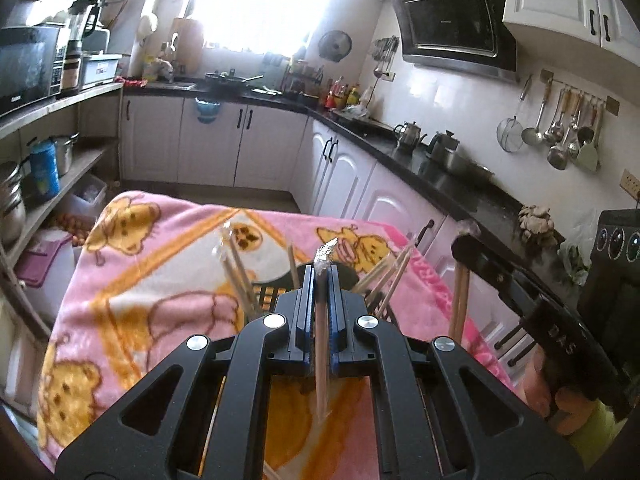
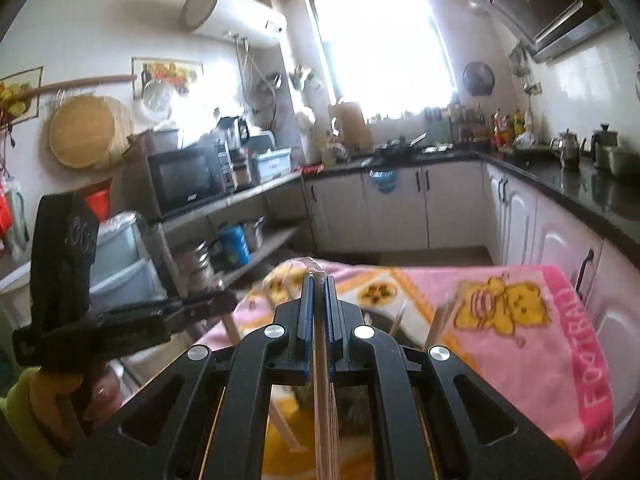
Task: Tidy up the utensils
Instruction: 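Lift the chopsticks with both tools and carry them above the caddy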
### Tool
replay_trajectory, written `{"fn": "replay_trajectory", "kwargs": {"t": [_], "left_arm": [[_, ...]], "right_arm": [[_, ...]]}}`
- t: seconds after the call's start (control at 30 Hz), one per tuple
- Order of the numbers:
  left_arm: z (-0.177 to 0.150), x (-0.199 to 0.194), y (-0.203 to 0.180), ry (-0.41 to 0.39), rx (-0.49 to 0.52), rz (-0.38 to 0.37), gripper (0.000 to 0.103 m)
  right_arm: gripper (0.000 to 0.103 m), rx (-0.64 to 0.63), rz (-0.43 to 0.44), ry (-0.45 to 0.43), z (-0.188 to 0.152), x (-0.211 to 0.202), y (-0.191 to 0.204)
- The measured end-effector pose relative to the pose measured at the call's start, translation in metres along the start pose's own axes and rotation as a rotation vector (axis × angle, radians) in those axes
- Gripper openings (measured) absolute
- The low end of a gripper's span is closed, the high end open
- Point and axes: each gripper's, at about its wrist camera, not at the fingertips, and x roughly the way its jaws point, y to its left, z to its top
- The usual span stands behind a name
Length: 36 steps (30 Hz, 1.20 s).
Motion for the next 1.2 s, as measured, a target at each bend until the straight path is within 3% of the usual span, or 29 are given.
{"fn": "replay_trajectory", "kwargs": {"t": [0.27, 0.53, 0.97, 1.2], "left_arm": [[0.034, 0.008, -0.01, -0.032, 0.041, -0.009, 0.001], [0.058, 0.026, -0.016, -0.056, 0.061, -0.01, 0.001], [0.044, 0.064, -0.011, -0.022, 0.055, -0.002, 0.001], [0.029, 0.079, 0.001, 0.01, 0.031, 0.002, 0.001]], "right_arm": [[0.005, 0.008, -0.025, -0.085, 0.032, 0.015, -0.015], [0.005, -0.004, -0.078, -0.11, 0.049, 0.038, -0.028], [0.005, 0.034, -0.177, -0.153, 0.036, 0.083, -0.053], [0.005, 0.027, -0.222, -0.225, 0.013, 0.095, -0.059]]}}
